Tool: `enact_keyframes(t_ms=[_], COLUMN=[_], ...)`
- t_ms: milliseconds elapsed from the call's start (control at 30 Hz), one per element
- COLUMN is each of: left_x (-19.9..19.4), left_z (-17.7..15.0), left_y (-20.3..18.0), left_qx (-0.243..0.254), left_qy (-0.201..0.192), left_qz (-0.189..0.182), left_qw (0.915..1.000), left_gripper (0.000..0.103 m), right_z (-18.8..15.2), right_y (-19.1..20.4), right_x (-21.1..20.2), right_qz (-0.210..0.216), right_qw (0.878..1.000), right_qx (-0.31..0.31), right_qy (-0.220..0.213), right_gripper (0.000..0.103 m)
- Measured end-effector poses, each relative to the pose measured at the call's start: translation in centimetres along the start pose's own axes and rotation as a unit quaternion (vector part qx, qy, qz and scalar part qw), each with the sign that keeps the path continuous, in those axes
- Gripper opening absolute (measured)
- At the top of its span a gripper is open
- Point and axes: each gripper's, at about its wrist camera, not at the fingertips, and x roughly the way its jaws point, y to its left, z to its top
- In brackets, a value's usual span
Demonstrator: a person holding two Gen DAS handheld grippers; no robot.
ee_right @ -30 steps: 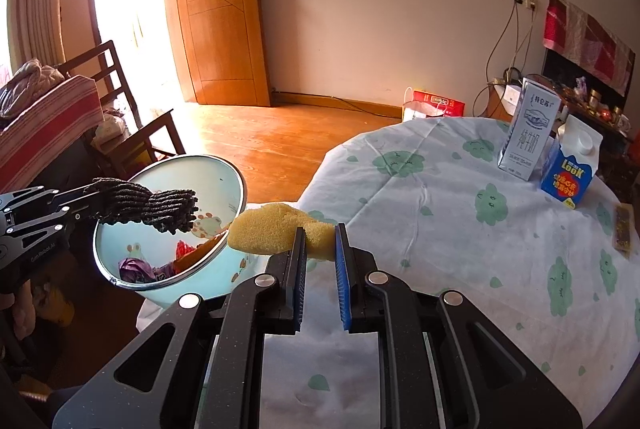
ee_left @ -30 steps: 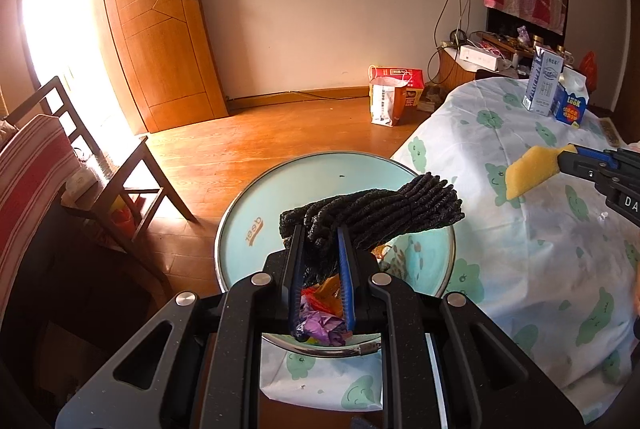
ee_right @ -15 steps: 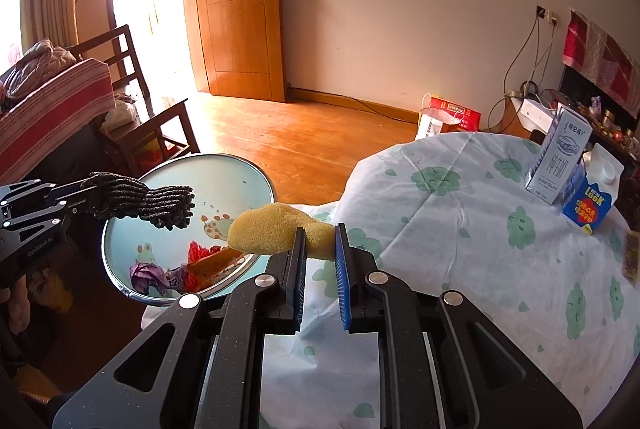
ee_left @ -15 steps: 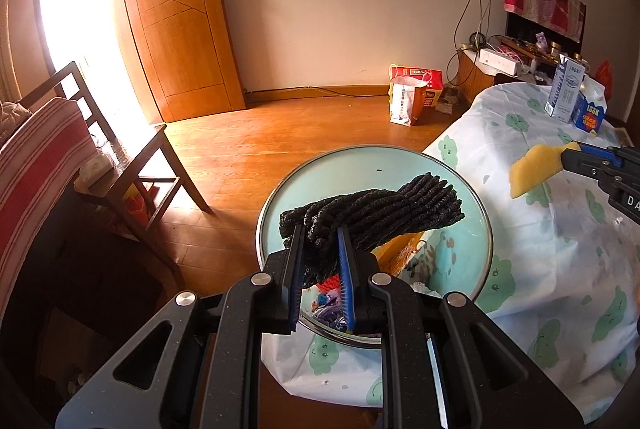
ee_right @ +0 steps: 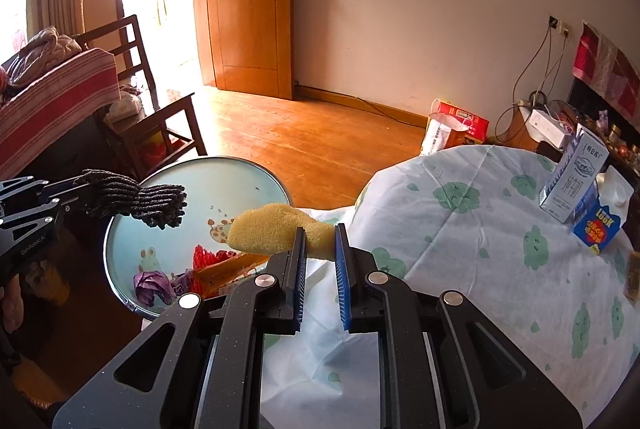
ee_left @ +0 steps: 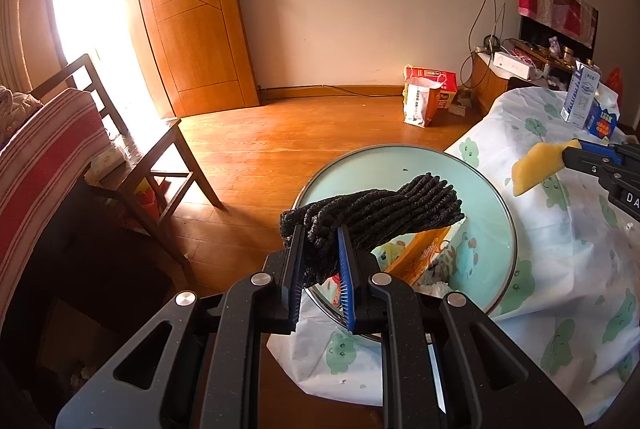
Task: Collect trash
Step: 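Carry the black mesh item and yellow sponge over the bin with both tools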
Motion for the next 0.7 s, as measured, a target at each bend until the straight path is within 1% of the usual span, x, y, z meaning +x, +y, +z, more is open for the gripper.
enact_keyframes(t_ms=[367,700], left_x=[0.0,0.0], left_z=[0.1,0.1], left_y=[0.9,1.8], left_qx=[-0.002,-0.009], left_qy=[-0.004,-0.005], left_qz=[0.015,0.021], left_qw=[0.9999,0.9997], left_gripper=[0.015,0.015], right_z=[0.5,1.2], right_y=[0.8,1.9], right_x=[0.9,1.5], right_qz=[0.002,0.005], right_qw=[1.0,1.0], right_qx=[-0.014,-0.027], right_qy=[0.004,0.006], right_gripper=[0.014,0.014])
